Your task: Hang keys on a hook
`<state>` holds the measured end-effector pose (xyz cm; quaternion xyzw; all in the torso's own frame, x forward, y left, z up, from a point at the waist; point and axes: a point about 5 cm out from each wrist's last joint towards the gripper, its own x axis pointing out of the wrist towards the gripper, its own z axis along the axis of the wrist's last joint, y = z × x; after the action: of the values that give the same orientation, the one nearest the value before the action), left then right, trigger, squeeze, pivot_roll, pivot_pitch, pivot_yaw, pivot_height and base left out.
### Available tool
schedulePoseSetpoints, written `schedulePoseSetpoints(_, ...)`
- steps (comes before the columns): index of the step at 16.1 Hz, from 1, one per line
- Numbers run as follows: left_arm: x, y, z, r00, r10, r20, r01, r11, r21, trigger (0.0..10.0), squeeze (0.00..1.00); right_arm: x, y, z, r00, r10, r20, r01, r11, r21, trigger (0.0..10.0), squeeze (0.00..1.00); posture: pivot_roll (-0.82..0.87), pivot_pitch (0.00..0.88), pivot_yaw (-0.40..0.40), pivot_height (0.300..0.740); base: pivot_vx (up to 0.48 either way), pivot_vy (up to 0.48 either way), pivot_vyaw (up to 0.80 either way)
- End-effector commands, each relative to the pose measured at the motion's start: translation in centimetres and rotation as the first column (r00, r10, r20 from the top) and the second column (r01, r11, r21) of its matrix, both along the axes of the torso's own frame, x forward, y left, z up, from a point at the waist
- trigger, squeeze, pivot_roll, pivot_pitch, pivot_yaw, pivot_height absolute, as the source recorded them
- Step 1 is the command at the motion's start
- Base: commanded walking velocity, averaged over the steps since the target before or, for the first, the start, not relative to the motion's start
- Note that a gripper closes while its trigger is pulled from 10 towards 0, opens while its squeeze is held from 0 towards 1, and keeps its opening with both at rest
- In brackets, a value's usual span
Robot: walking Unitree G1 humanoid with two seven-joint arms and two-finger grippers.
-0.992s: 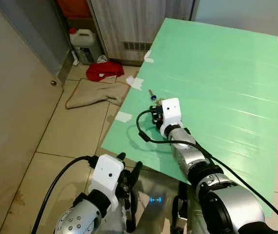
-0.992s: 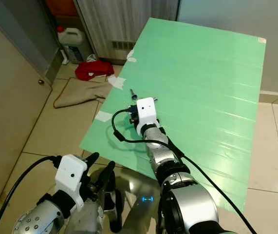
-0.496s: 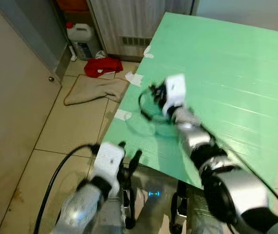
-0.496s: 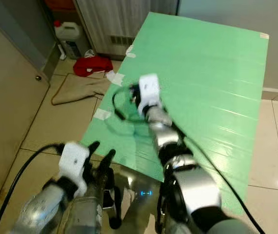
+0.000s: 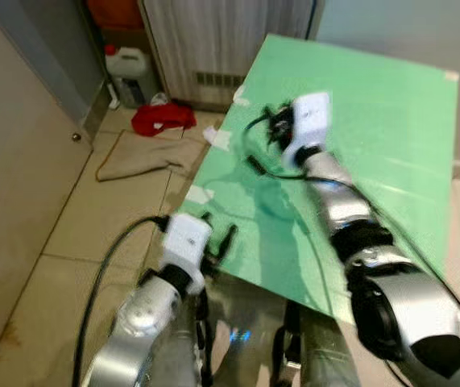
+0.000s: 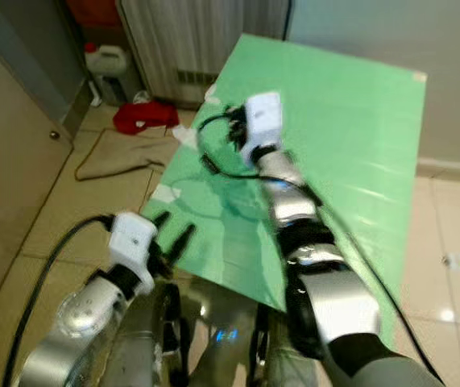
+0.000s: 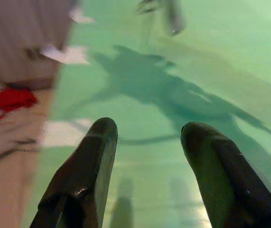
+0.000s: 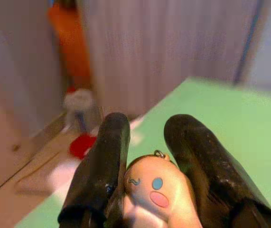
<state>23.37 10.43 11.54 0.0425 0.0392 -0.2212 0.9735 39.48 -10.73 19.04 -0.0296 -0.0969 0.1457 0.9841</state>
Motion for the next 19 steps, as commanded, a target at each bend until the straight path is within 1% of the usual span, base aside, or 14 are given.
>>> schedulePoseSetpoints(1, 0.6, 1.9, -0.2, 0.994, 0.109, -0.01, -0.109, 0.994, -0.019, 10.0, 0.0, -0.7, -1.5, -0.1, 0.999, -0.02, 0.03, 0.021, 1.0, -0.004, 0.0, 0.0, 0.08, 0.051, -0.002, 0.641, 0.0, 0.0, 0.0)
schedulePoseSetpoints(2, 1.1, 2.7, 0.2, 0.985, 0.17, -0.008, -0.171, 0.984, -0.058, 10.0, 0.0, -1.6, -2.6, -0.7, 0.998, -0.032, 0.052, 0.034, 0.999, -0.026, 0.0, 0.0, 0.06, 0.039, 0.001, 0.646, 0.0, 0.0, 0.0)
schedulePoseSetpoints(3, 1.3, 3.0, 0.3, 0.982, 0.187, -0.008, -0.187, 0.98, -0.074, 10.0, 0.0, -2.1, -2.9, -1.1, 0.998, -0.033, 0.06, 0.036, 0.999, -0.041, 0.0, 0.0, 0.05, 0.035, 0.003, 0.651, 0.0, 0.0, 0.0)
schedulePoseSetpoints(4, 1.5, 3.1, 0.4, 0.981, 0.194, -0.004, -0.193, 0.978, -0.082, 10.0, 0.0, -2.7, -3.2, -2.1, 0.998, -0.041, 0.04, 0.043, 0.998, -0.043, 0.0, 0.0, 0.03, 0.024, 0.01, 0.656, 0.0, 0.0, 0.0)
schedulePoseSetpoints(5, 1.9, 3.2, 0.4, 0.98, 0.199, 0.005, -0.197, 0.977, -0.085, 10.0, 0.0, -3.9, -3.6, -4.7, 0.998, -0.061, -0.013, 0.06, 0.997, -0.053, 0.0, 0.0, 0.02, 0.018, 0.017, 0.666, 0.0, 0.0, 0.0)
schedulePoseSetpoints(7, 2.2, 3.0, 0.2, 0.982, 0.189, 0.007, -0.188, 0.979, -0.081, 10.0, 0.0, -5.5, -3.3, -8.1, 0.991, -0.064, -0.115, 0.058, 0.997, -0.06, 0.0, 0.0, 0.01, 0.012, 0.025, 0.676, 0.0, 0.0, 0.0)
schedulePoseSetpoints(8, 2.3, 2.8, 0.1, 0.984, 0.177, 0.01, -0.175, 0.982, -0.075, 10.0, 0.0, -6.2, -2.9, -9.3, 0.986, -0.058, -0.153, 0.05, 0.997, -0.057, 0.0, 0.0, 0.01, 0.012, 0.031, 0.681, 0.0, 0.0, 0.0)
schedulePoseSetpoints(9, 2.4, 2.7, 0.1, 0.986, 0.164, 0.009, -0.163, 0.984, -0.074, 10.0, 0.0, -6.9, -2.4, -10.0, 0.983, -0.046, -0.18, 0.038, 0.998, -0.048, 0.0, 0.0, 0.0, 0.013, 0.038, 0.686, 0.0, 0.0, 0.0)
schedulePoseSetpoints(10, 2.5, 2.5, 0.0, 0.99, 0.137, 0.007, -0.137, 0.988, -0.069, 10.0, 0.0, -7.6, -1.9, -10.4, 0.98, -0.035, -0.197, 0.027, 0.999, -0.041, 0.0, 0.0, -0.01, 0.018, 0.049, 0.696, 0.0, 0.0, 0.0)
schedulePoseSetpoints(13, 2.3, 2.3, -0.5, 0.994, 0.113, -0.006, -0.113, 0.992, -0.063, 10.0, 0.0, -7.4, -2.2, -10.2, 0.979, -0.045, -0.196, 0.038, 0.999, -0.036, 0.0, 0.0, -0.01, 0.023, 0.058, 0.716, 0.0, 0.0, 0.0)
schedulePoseSetpoints(15, 2.4, 3.0, -0.8, 0.986, 0.166, -0.005, -0.166, 0.984, -0.058, 10.0, 0.0, -7.0, -2.4, -9.7, 0.981, -0.052, -0.186, 0.051, 0.999, -0.01, 0.0, 0.0, -0.02, 0.018, 0.056, 0.736, 0.0, 0.0, 0.0)
schedulePoseSetpoints(16, 2.3, 3.7, -1.0, 0.977, 0.212, 0.001, -0.212, 0.976, -0.048, 10.0, 0.0, -7.5, -2.7, -10.1, 0.979, -0.057, -0.198, 0.057, 0.998, -0.005, 0.0, 0.0, -0.02, 0.013, 0.054, 0.74, 0.0, 0.0, 0.0)
schedulePoseSetpoints(19, 2.1, 4.1, -1.2, 0.979, 0.205, 0.001, -0.205, 0.978, -0.03, 10.0, 0.0, -8.2, -3.0, -11.0, 0.971, -0.061, -0.231, 0.063, 0.998, 0.0, 0.0, 0.0, -0.02, 0.008, 0.057, 0.74, 0.0, 0.0, 0.0)
